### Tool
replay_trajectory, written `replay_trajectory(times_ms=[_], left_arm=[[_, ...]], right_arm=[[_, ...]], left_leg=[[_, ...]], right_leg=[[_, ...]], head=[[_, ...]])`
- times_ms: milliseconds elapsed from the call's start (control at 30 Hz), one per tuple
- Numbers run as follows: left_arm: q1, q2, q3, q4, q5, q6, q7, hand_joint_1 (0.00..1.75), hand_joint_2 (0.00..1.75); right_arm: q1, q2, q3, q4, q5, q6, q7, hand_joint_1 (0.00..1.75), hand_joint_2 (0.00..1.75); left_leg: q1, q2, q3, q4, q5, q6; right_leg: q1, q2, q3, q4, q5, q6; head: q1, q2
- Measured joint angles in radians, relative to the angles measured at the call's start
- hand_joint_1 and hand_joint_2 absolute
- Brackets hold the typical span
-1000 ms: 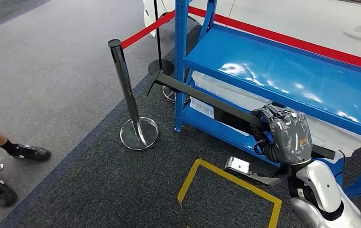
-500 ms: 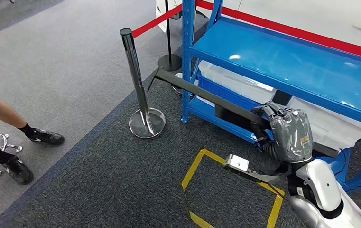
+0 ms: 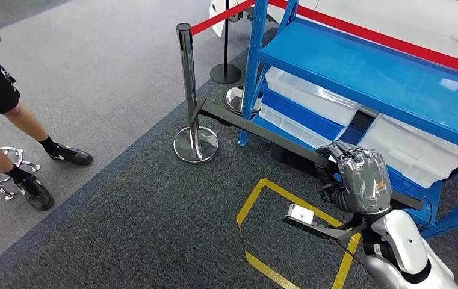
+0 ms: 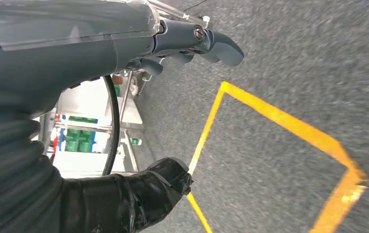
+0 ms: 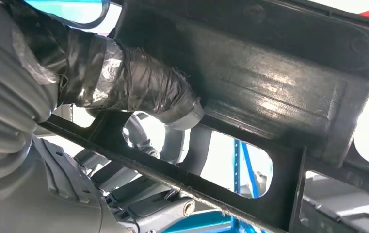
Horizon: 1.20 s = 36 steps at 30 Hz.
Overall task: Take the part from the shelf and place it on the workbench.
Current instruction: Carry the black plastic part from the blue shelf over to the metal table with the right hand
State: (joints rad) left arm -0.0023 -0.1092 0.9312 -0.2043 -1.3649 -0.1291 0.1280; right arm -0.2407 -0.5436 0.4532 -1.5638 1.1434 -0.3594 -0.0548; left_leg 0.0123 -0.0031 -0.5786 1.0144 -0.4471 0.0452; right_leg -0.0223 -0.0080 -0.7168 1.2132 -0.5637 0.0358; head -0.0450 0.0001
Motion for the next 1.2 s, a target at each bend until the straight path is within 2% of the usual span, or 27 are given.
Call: replay_trajectory(times_ms=[33, 67, 100, 167, 200, 233, 267, 300, 367, 400, 467, 533, 567, 600, 633, 700, 733, 767, 800, 867, 933, 1000, 1067, 1100, 1133, 1167, 1200], left_arm=[[0.001, 0.0, 0.0, 0.0, 0.0, -0.002, 0.0, 0.0, 1.75], [0.002, -0.001, 0.001, 0.0, 0.0, -0.004, 0.0, 0.0, 1.75], [0.002, -0.002, 0.001, 0.0, 0.001, -0.007, -0.004, 0.0, 1.75], [0.003, -0.002, 0.004, -0.001, 0.009, -0.016, -0.024, 0.0, 1.75], [0.001, -0.004, 0.008, -0.001, 0.015, -0.022, -0.037, 0.0, 1.75], [0.0, -0.005, 0.012, -0.002, 0.02, -0.027, -0.049, 0.0, 1.75], [-0.002, -0.007, 0.016, -0.003, 0.024, -0.03, -0.058, 0.0, 1.75], [-0.002, -0.008, 0.019, -0.004, 0.024, -0.032, -0.063, 0.0, 1.75], [0.002, -0.009, 0.02, -0.005, 0.023, -0.034, -0.066, 0.0, 1.75], [0.005, -0.009, 0.021, -0.005, 0.023, -0.034, -0.066, 0.0, 1.75], [0.008, -0.008, 0.023, -0.006, 0.023, -0.034, -0.066, 0.0, 1.75], [0.009, -0.008, 0.026, -0.006, 0.022, -0.034, -0.066, 0.0, 1.75], [0.009, -0.007, 0.027, -0.007, 0.022, -0.034, -0.066, 0.0, 1.75], [0.01, -0.007, 0.027, -0.007, 0.023, -0.034, -0.066, 0.0, 1.75], [0.01, -0.007, 0.027, -0.007, 0.023, -0.034, -0.066, 0.0, 1.75], [0.01, -0.007, 0.028, -0.009, 0.022, -0.034, -0.066, 0.0, 1.75], [0.011, -0.006, 0.029, -0.011, 0.022, -0.034, -0.066, 0.0, 1.75], [0.011, -0.006, 0.03, -0.012, 0.022, -0.034, -0.066, 0.0, 1.75], [0.012, -0.005, 0.032, -0.012, 0.022, -0.034, -0.066, 0.0, 1.75], [0.014, -0.005, 0.036, -0.012, 0.022, -0.034, -0.066, 0.0, 1.75], [0.015, -0.006, 0.039, -0.012, 0.022, -0.034, -0.065, 0.0, 1.75], [0.013, -0.006, 0.042, -0.012, 0.022, -0.033, -0.063, 0.0, 1.75], [0.013, -0.006, 0.043, -0.012, 0.022, -0.033, -0.062, 0.0, 1.75], [0.014, -0.006, 0.043, -0.012, 0.022, -0.033, -0.062, 0.0, 1.75], [0.014, -0.006, 0.043, -0.012, 0.022, -0.033, -0.061, 0.0, 1.75], [0.015, -0.006, 0.044, -0.012, 0.022, -0.034, -0.061, 0.0, 1.75], [0.015, -0.007, 0.044, -0.012, 0.022, -0.034, -0.06, 0.0, 1.75]], right_arm=[[0.002, 0.0, 0.0, 0.003, -0.002, 0.0, 0.0, 1.75, 1.75], [0.003, 0.0, 0.0, 0.007, -0.004, 0.001, 0.0, 1.75, 1.75], [0.004, 0.0, 0.0, 0.009, -0.007, 0.002, 0.001, 1.75, 1.75], [0.005, 0.0, 0.0, 0.013, -0.013, 0.003, 0.003, 1.75, 1.75], [0.005, -0.001, 0.0, 0.013, -0.016, 0.003, 0.004, 1.75, 1.75], [0.005, -0.002, -0.001, 0.013, -0.019, 0.003, 0.005, 1.75, 1.75], [0.006, -0.003, -0.002, 0.013, -0.021, 0.004, 0.006, 1.75, 1.75], [0.007, -0.005, -0.003, 0.013, -0.023, 0.005, 0.006, 1.75, 1.75], [0.008, -0.005, -0.003, 0.014, -0.026, 0.007, 0.005, 1.75, 1.75], [0.007, -0.004, -0.003, 0.015, -0.027, 0.008, 0.004, 1.75, 1.75], [0.008, -0.003, -0.003, 0.015, -0.027, 0.009, 0.003, 1.75, 1.75], [0.01, -0.003, -0.003, 0.016, -0.027, 0.01, 0.003, 1.75, 1.75], [0.012, -0.003, -0.003, 0.017, -0.027, 0.011, 0.003, 1.75, 1.75], [0.012, -0.002, -0.003, 0.017, -0.027, 0.012, 0.003, 1.75, 1.75], [0.013, -0.002, -0.002, 0.018, -0.027, 0.014, 0.003, 1.75, 1.75], [0.013, -0.002, -0.002, 0.018, -0.027, 0.016, 0.003, 1.75, 1.75], [0.012, -0.002, -0.002, 0.018, -0.028, 0.016, 0.002, 1.75, 1.75], [0.011, -0.002, -0.002, 0.018, -0.028, 0.017, 0.002, 1.75, 1.75], [0.01, -0.002, -0.002, 0.018, -0.029, 0.017, 0.002, 1.75, 1.75], [0.008, -0.001, -0.002, 0.018, -0.03, 0.018, 0.001, 1.75, 1.75], [0.007, 0.0, -0.002, 0.018, -0.031, 0.018, 0.001, 1.75, 1.75], [0.009, -0.001, -0.002, 0.019, -0.032, 0.018, 0.001, 1.75, 1.75], [0.014, 0.0, -0.002, 0.021, -0.033, 0.018, 0.001, 1.75, 1.75], [0.016, 0.0, -0.002, 0.021, -0.033, 0.018, 0.001, 1.75, 1.75], [0.017, 0.0, -0.002, 0.022, -0.033, 0.018, 0.001, 1.75, 1.75], [0.017, 0.0, -0.002, 0.022, -0.033, 0.018, 0.001, 1.75, 1.75], [0.017, 0.0, -0.002, 0.022, -0.033, 0.018, 0.001, 1.75, 1.75]], left_leg=[[-0.003, 0.0, -0.019, 0.001, 0.014, 0.002], [-0.006, -0.003, -0.04, 0.003, 0.027, 0.003], [-0.008, -0.008, -0.059, 0.005, 0.039, 0.002], [-0.012, -0.02, -0.091, 0.008, 0.062, -0.001], [-0.014, -0.025, -0.104, 0.011, 0.072, -0.004], [-0.015, -0.03, -0.112, 0.013, 0.083, -0.007], [-0.017, -0.037, -0.117, 0.014, 0.094, -0.011], [-0.017, -0.045, -0.12, 0.013, 0.104, -0.017], [-0.016, -0.06, -0.124, 0.008, 0.119, -0.03], [-0.014, -0.057, -0.131, 0.017, 0.108, -0.035], [-0.009, -0.035, -0.16, 0.091, 0.035, -0.045], [-0.002, -0.015, -0.196, 0.216, -0.045, -0.059], [0.002, -0.009, -0.204, 0.264, -0.059, -0.066], [0.007, -0.004, -0.196, 0.279, -0.055, -0.071], [0.011, 0.002, -0.167, 0.256, -0.037, -0.076], [0.012, 0.032, -0.072, 0.13, -0.005, -0.08], [0.008, 0.048, -0.036, 0.077, 0.003, -0.075], [0.004, 0.059, -0.016, 0.043, 0.003, -0.068], [0.0, 0.062, -0.012, 0.032, -0.003, -0.058], [0.0, 0.044, -0.02, 0.028, -0.003, -0.039], [0.002, 0.025, -0.024, 0.023, 0.0, -0.023], [0.0, 0.008, -0.027, 0.021, 0.005, -0.011], [-0.007, -0.013, -0.031, 0.021, 0.008, -0.003], [-0.01, -0.024, -0.032, 0.022, 0.009, -0.002], [-0.013, -0.037, -0.032, 0.022, 0.01, -0.001], [-0.016, -0.05, -0.031, 0.023, 0.01, 0.0], [-0.016, -0.062, -0.03, 0.024, 0.011, 0.0]], right_leg=[[0.001, 0.002, -0.008, 0.059, -0.031, 0.0], [0.001, 0.003, -0.004, 0.099, -0.036, -0.001], [0.002, 0.005, 0.014, 0.11, -0.018, -0.004], [0.007, 0.019, 0.098, 0.042, 0.04, -0.017], [0.011, 0.038, 0.157, -0.027, 0.044, -0.028], [0.014, 0.055, 0.21, -0.098, 0.03, -0.035], [0.017, 0.067, 0.246, -0.154, 0.01, -0.04], [0.02, 0.069, 0.265, -0.19, -0.006, -0.044], [0.017, 0.046, 0.263, -0.207, 0.002, -0.05], [0.015, 0.034, 0.258, -0.209, 0.011, -0.056], [0.009, 0.01, 0.246, -0.213, 0.029, -0.066], [0.008, -0.013, 0.231, -0.212, 0.04, -0.066], [0.007, -0.025, 0.224, -0.211, 0.044, -0.062], [0.006, -0.038, 0.219, -0.209, 0.047, -0.059], [0.004, -0.051, 0.215, -0.206, 0.049, -0.055], [0.002, -0.076, 0.212, -0.2, 0.047, -0.046], [0.002, -0.086, 0.212, -0.197, 0.045, -0.04], [0.005, -0.096, 0.212, -0.195, 0.043, -0.033], [0.008, -0.104, 0.212, -0.194, 0.042, -0.027], [0.009, -0.116, 0.214, -0.19, 0.038, -0.016], [0.004, -0.081, 0.202, -0.158, 0.012, -0.008], [0.002, -0.022, 0.155, -0.055, -0.048, -0.007], [0.003, 0.001, 0.091, 0.067, -0.093, -0.012], [0.003, 0.003, 0.072, 0.097, -0.093, -0.014], [0.005, 0.006, 0.072, 0.085, -0.069, -0.019], [0.008, 0.012, 0.089, 0.037, -0.029, -0.026], [0.011, 0.031, 0.114, -0.029, 0.012, -0.036]], head=[[0.0, 0.0], [0.0, 0.0], [0.0, 0.0], [0.0, 0.0], [-0.001, 0.0], [-0.001, 0.0], [-0.001, 0.0], [-0.001, 0.0], [0.0, 0.0], [-0.001, 0.0], [-0.005, 0.0], [-0.006, 0.0], [-0.006, 0.0], [-0.006, 0.0], [-0.006, 0.0], [-0.007, 0.0], [-0.007, 0.0], [-0.006, 0.0], [-0.006, 0.0], [-0.005, 0.0], [-0.005, 0.0], [-0.005, 0.0], [-0.005, 0.0], [-0.004, 0.0], [-0.004, 0.0], [-0.004, 0.0], [-0.004, 0.0]])
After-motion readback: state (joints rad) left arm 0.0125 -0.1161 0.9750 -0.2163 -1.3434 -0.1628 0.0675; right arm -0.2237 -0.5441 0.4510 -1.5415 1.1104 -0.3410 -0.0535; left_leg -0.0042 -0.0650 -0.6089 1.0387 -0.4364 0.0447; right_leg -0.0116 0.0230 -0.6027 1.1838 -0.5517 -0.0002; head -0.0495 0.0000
